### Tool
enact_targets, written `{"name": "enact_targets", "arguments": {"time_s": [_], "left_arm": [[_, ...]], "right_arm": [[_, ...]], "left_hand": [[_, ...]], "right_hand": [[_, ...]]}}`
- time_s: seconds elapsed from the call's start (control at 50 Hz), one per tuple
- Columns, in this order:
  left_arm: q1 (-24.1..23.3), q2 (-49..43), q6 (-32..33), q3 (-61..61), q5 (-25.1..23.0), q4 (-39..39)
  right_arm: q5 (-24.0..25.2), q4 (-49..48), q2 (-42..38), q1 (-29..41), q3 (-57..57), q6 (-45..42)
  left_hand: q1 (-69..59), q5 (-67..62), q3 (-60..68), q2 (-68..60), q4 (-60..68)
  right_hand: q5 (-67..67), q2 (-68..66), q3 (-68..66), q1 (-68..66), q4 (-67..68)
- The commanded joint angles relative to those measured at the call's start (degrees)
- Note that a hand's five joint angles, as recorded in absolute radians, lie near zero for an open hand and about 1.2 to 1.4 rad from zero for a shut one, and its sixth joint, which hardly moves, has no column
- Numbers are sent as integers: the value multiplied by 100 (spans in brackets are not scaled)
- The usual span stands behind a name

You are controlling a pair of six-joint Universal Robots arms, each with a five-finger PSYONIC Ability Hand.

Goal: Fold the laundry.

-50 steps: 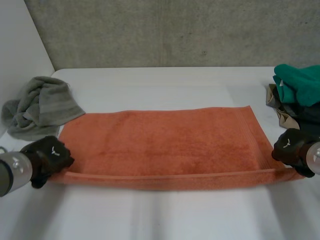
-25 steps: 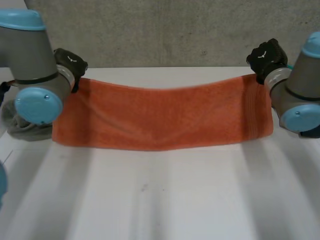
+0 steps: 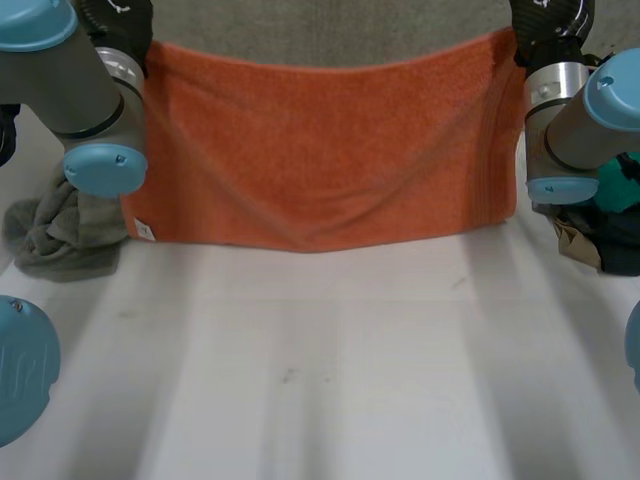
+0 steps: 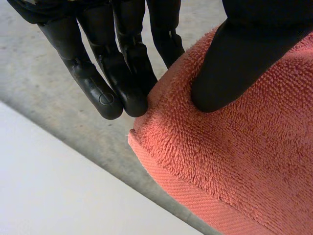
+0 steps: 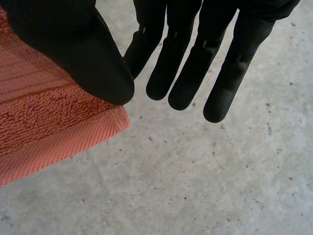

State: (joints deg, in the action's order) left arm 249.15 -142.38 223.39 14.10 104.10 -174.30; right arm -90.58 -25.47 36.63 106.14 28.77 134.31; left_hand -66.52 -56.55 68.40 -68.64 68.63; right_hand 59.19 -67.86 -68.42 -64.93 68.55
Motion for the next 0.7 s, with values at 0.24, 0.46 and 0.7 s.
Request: {"name": "enact_targets", "arguments": {"time_s": [0.24,0.46,0.7], "left_arm": [[169,992,-1034,2666,-275,-209],[687,2617,-543,5856,-943,493],[1997,4481,2798,8424,-2638,2357]], "right_arm": [[348,1132,1021,-225,2193,825],[867,3582,2461,-901,4311,-176],[1447,5317,3693,-2098,6070,-2991]], "left_hand": [[-1348,-1345,1160,-1136,1137],[-1348,-1345,1160,-1136,1137],[-1348,-1345,1160,-1136,1137]], "right_hand": [[1081,-1214,-1158,-1507,1145],[1081,-1214,-1158,-1507,1145],[1081,-1214,-1158,-1507,1145]]}}
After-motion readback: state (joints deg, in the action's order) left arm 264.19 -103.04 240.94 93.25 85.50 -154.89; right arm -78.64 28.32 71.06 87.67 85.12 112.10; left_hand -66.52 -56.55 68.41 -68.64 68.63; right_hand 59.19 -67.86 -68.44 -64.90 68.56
